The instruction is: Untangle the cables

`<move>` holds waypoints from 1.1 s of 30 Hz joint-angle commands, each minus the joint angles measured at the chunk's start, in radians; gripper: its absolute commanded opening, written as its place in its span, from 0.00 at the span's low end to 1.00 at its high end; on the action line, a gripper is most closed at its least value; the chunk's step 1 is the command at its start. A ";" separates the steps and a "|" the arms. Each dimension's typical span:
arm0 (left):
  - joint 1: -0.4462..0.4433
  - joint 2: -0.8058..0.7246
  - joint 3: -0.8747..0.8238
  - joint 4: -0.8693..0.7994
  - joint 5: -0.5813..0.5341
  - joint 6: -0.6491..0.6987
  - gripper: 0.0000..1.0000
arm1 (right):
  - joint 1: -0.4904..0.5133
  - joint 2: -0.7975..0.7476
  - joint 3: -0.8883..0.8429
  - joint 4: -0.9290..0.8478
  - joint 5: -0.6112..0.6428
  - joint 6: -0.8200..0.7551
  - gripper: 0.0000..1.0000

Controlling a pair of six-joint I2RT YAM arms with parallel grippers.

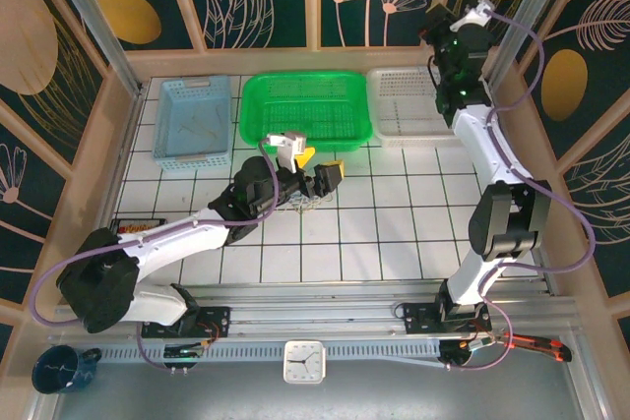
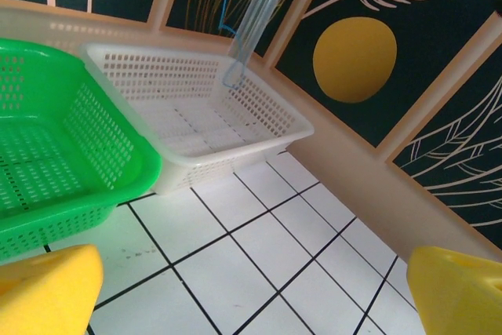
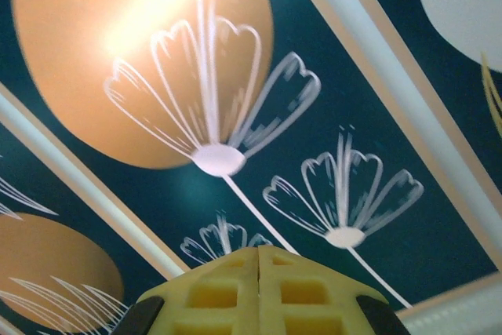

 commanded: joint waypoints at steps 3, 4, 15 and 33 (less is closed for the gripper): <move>-0.001 -0.011 -0.003 0.009 -0.004 -0.005 0.99 | -0.002 0.016 -0.188 0.079 0.045 -0.012 0.00; -0.003 -0.008 -0.001 0.009 -0.004 -0.007 0.99 | -0.001 0.026 -0.215 0.084 0.045 -0.007 0.00; -0.002 -0.014 -0.002 -0.001 -0.014 -0.011 0.99 | -0.039 0.161 -0.153 -0.076 0.085 -0.022 0.08; 0.000 -0.032 -0.028 -0.029 -0.069 -0.054 0.99 | -0.032 -0.076 -0.289 -0.104 -0.061 0.037 0.74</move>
